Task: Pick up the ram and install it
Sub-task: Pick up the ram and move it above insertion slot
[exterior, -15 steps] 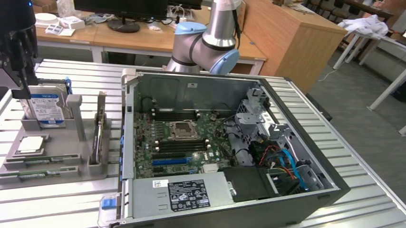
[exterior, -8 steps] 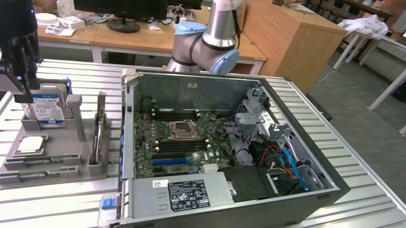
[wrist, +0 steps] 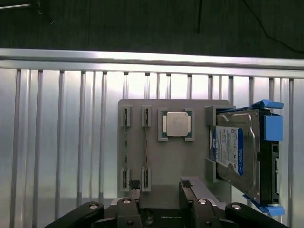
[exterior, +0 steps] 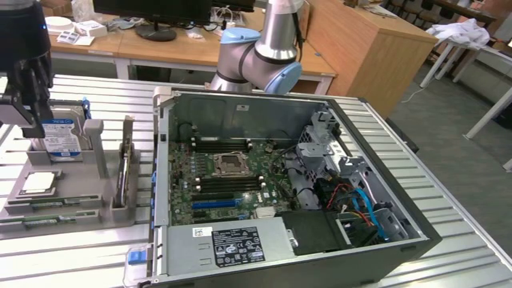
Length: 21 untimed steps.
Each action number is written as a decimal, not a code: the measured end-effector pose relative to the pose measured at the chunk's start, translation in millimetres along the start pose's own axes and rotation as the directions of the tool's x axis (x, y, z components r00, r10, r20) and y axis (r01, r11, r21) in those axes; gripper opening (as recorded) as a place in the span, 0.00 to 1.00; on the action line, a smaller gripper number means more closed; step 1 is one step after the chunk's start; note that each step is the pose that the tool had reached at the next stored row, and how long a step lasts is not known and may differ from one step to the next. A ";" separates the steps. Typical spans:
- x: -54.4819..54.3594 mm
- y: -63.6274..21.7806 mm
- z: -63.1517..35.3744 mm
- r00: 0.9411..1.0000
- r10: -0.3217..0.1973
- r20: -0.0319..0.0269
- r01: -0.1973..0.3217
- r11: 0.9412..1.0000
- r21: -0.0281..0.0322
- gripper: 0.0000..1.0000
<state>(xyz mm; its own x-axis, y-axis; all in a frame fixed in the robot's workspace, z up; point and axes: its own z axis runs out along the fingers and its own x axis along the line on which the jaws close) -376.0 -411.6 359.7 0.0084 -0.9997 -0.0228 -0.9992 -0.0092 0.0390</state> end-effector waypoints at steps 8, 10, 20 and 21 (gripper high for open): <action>0.4 -0.5 14.6 1.000 0.000 0.000 0.000 1.000 0.000 0.44; 0.5 -0.6 18.3 1.000 0.000 0.000 0.000 1.000 0.000 0.44; 1.3 -1.4 36.3 1.000 0.000 0.000 0.000 1.000 0.000 0.44; 1.4 -1.5 38.3 1.000 0.000 0.000 0.000 1.000 0.000 0.44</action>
<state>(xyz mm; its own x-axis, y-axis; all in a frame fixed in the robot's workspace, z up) -376.0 -412.2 321.3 0.0083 -0.9997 -0.0228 -0.9992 -0.0092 0.0388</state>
